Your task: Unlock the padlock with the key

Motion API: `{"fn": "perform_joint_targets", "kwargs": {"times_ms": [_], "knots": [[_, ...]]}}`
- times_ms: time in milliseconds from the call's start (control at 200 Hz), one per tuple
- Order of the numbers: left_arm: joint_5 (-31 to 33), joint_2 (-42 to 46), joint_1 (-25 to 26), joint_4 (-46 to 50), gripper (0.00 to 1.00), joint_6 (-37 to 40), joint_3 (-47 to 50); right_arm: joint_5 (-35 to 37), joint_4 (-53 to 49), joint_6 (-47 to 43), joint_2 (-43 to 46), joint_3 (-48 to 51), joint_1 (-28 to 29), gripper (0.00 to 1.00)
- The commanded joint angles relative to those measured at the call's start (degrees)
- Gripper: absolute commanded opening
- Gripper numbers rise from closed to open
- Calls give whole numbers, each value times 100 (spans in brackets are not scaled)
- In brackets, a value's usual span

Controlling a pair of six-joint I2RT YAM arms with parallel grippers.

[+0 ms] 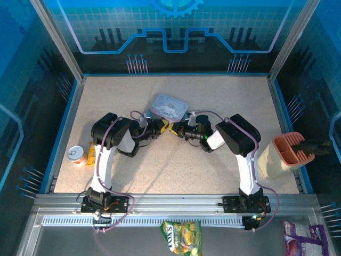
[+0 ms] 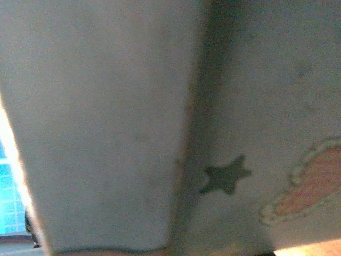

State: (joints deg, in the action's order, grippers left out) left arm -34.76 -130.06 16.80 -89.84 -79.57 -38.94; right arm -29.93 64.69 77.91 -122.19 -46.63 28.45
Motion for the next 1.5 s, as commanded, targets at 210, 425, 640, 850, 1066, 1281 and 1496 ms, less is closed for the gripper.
{"fn": "perform_joint_targets", "kwargs": {"times_ms": [210, 425, 640, 850, 1066, 1281, 1496], "knots": [[-1527, -248, 456, 960, 0, 41, 342, 717, 255, -122, 233, -250, -161, 0], [-1407, -240, 387, 960, 0, 25, 378, 642, 302, -156, 383, -72, -252, 0], [-1128, -223, 317, 959, 0, -54, 405, 535, 400, -126, 459, 119, -227, 0], [-853, -222, 206, 948, 0, -126, 405, 533, 569, -101, 470, 362, -209, 0], [-719, -256, 184, 957, 0, -199, 354, 599, 816, -108, 362, 532, -189, 0], [-811, -351, 184, 959, 0, -151, 325, 627, 905, -101, 209, 484, -252, 0], [-804, -441, 184, 960, 0, -180, 273, 655, 592, -223, 336, 451, -243, 14]]}}
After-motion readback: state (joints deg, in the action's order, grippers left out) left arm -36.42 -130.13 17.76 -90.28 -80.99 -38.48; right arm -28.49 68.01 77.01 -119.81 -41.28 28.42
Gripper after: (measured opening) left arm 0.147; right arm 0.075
